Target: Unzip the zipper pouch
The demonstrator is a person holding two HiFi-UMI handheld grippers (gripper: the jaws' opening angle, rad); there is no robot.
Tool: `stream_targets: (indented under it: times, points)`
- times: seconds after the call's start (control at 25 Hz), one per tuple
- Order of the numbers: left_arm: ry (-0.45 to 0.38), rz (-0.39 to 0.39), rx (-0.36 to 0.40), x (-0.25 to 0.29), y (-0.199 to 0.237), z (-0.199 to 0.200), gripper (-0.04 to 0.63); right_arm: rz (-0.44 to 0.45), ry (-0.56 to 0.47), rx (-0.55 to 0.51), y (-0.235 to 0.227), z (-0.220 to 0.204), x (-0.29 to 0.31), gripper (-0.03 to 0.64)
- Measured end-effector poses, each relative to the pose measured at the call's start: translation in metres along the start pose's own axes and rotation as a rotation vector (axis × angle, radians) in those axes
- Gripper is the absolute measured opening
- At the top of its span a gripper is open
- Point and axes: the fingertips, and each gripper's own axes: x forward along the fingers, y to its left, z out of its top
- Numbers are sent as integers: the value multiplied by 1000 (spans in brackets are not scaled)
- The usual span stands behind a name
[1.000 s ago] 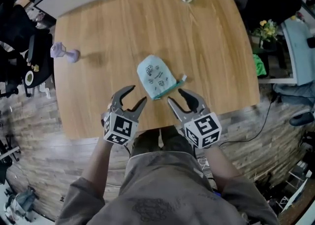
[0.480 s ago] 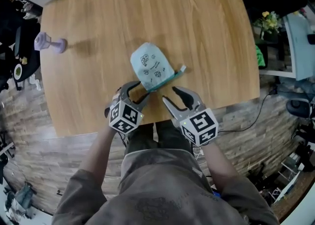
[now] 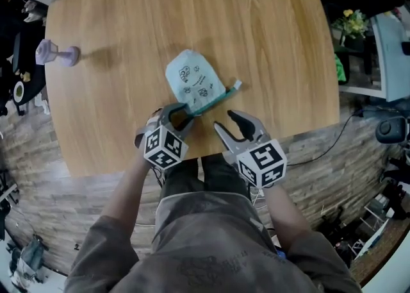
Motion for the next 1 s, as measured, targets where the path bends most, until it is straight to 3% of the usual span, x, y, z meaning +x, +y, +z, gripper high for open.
stream_targets:
  times: [0.16, 0.4, 0.48, 0.6, 1.0]
  points:
    - [23, -8, 96, 0, -4, -4, 141, -19, 4, 13, -2, -4, 3, 190]
    - [23, -13, 113, 2, -14, -3, 66, -58, 8, 33, -9, -3, 1, 190]
    - [26, -20, 80, 1, -14, -4, 61, -60, -1, 28, -9, 1, 0, 190]
    - [-7, -39, -27, -7, -10, 3, 57, -59, -17, 21, -8, 8, -5, 190]
    - [-244, -6, -248, -89, 34, 82, 55, -10, -155, -41, 15, 79, -46, 190]
